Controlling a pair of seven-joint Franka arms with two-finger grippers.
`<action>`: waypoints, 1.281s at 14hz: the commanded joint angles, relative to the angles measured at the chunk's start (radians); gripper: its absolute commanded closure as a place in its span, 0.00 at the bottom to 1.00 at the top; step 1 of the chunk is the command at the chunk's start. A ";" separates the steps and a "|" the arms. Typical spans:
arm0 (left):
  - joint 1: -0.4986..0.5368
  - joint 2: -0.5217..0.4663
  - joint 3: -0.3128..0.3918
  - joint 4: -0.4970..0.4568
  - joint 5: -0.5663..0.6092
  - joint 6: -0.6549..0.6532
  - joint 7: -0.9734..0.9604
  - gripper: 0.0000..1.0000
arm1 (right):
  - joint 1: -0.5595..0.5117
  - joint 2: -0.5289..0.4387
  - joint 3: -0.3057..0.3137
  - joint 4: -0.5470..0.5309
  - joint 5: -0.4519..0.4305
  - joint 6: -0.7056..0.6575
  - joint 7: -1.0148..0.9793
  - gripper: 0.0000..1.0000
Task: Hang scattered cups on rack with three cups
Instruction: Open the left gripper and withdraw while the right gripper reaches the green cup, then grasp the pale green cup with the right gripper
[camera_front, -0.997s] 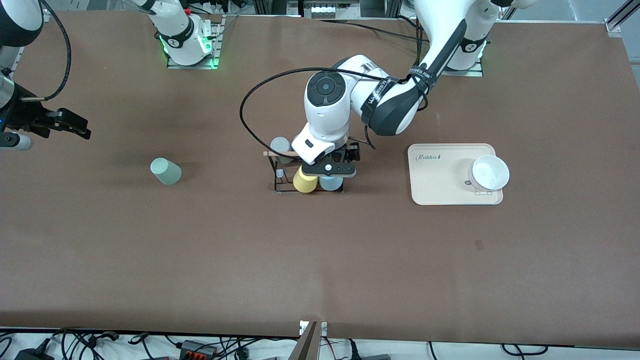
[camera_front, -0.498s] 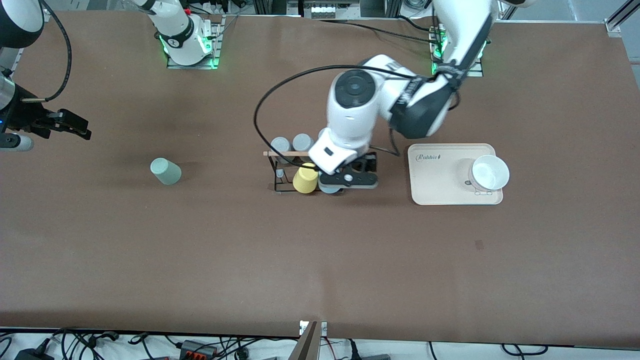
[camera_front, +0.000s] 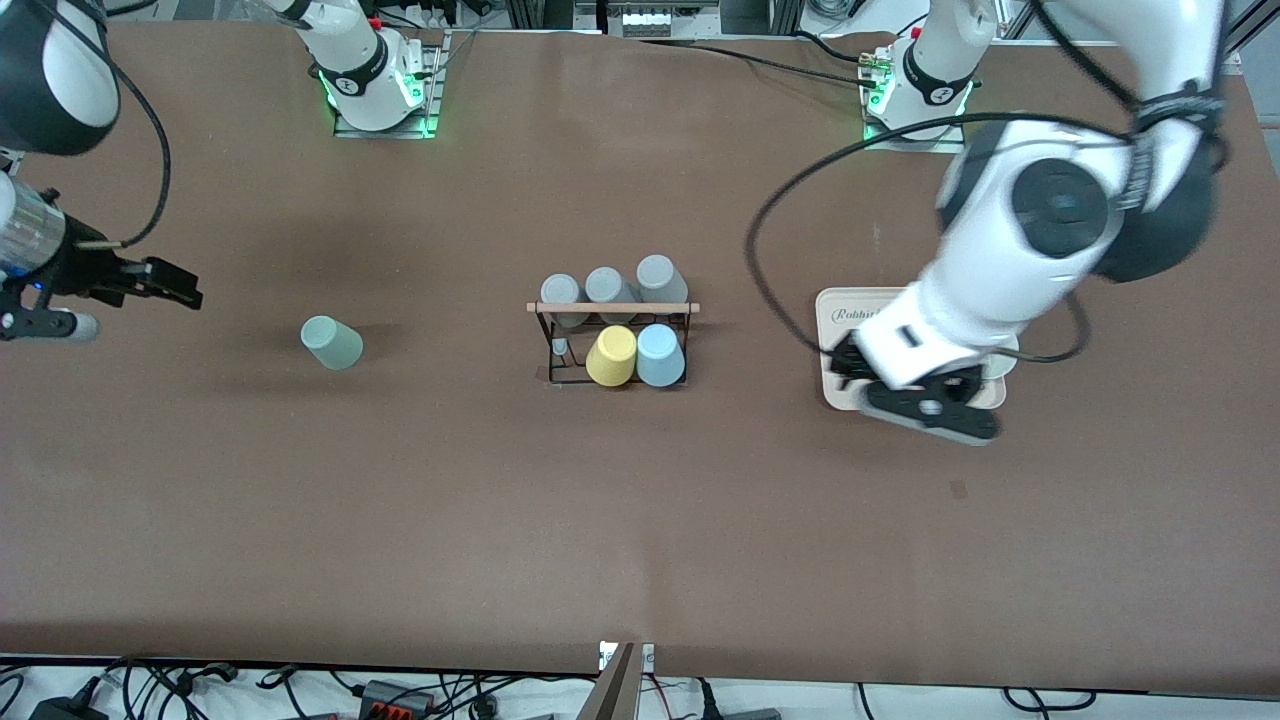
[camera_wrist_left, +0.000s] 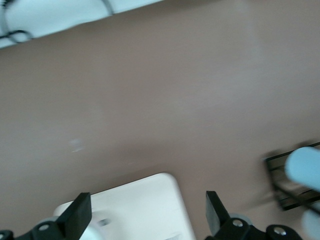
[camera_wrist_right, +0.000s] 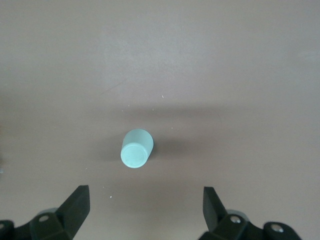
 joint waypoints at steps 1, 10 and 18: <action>0.114 -0.184 -0.007 -0.161 -0.016 -0.026 0.123 0.00 | -0.002 0.030 0.002 -0.062 -0.002 0.089 -0.005 0.00; 0.242 -0.301 0.080 -0.088 -0.027 -0.231 0.216 0.00 | 0.031 0.148 0.010 -0.237 -0.002 0.339 -0.002 0.00; 0.247 -0.297 0.085 -0.060 -0.058 -0.293 0.139 0.00 | 0.084 0.184 0.013 -0.346 0.005 0.454 0.030 0.00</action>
